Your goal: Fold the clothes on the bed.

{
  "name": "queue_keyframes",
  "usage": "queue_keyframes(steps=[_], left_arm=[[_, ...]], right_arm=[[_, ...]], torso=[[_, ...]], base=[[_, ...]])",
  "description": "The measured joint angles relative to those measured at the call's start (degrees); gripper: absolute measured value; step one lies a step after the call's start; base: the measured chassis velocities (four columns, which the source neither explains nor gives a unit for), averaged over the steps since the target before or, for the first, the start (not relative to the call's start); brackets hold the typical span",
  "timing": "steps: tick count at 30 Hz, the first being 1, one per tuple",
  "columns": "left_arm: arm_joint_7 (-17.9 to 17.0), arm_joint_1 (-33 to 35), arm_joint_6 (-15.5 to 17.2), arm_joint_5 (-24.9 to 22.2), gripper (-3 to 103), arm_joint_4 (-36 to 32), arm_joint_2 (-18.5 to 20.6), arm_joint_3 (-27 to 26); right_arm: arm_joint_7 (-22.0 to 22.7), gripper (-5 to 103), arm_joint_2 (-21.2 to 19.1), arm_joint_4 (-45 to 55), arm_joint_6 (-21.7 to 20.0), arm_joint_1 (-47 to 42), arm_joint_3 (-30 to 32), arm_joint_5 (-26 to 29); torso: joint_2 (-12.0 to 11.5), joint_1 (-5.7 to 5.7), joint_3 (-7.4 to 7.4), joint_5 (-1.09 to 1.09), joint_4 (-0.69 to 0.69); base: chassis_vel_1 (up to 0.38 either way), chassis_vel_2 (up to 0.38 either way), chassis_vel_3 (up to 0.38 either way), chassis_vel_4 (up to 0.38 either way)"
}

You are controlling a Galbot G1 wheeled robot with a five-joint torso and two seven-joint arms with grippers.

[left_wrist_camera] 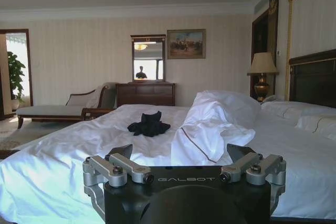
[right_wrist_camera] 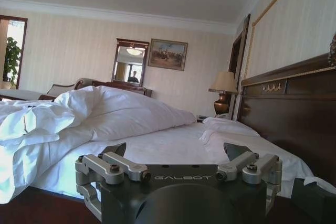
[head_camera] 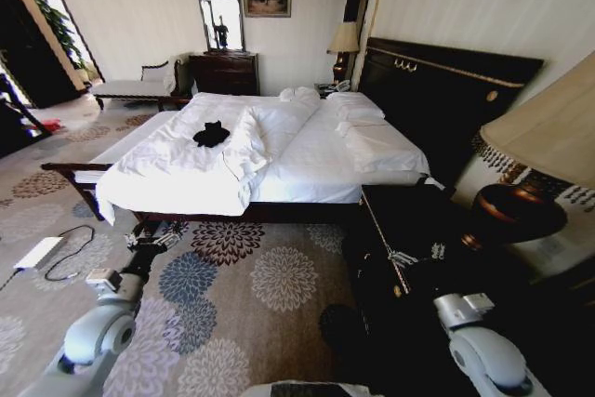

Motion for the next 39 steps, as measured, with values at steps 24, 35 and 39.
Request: queue_keyframes(steps=[24,35,39], left_arm=[[0.26,0.32,0.10,0.20,100,-1.81,-0.03,1.24],[0.23,0.27,0.17,0.31,100,-1.66,-0.02,1.53],[0.16,0.10,0.34,0.31,100,-1.73,0.05,1.70]], right_arm=[[-0.99,100,0.69,1.06,0.05,-1.61,0.08,0.17],[-0.99,100,0.47,0.50,0.12,-1.22,-0.31,-0.32],[-0.95,100,0.37,0.32,0.12,-1.09,-0.34,-0.32]], torso=[[0.00,0.00,0.00,0.01,-0.01],[0.00,0.02,0.01,0.01,0.01],[0.00,0.01,0.01,0.01,-0.01]], base=[[-0.028,0.025,0.021,-0.029],[-0.101,0.113,0.105,-0.110],[-0.056,0.050,0.055,-0.053]])
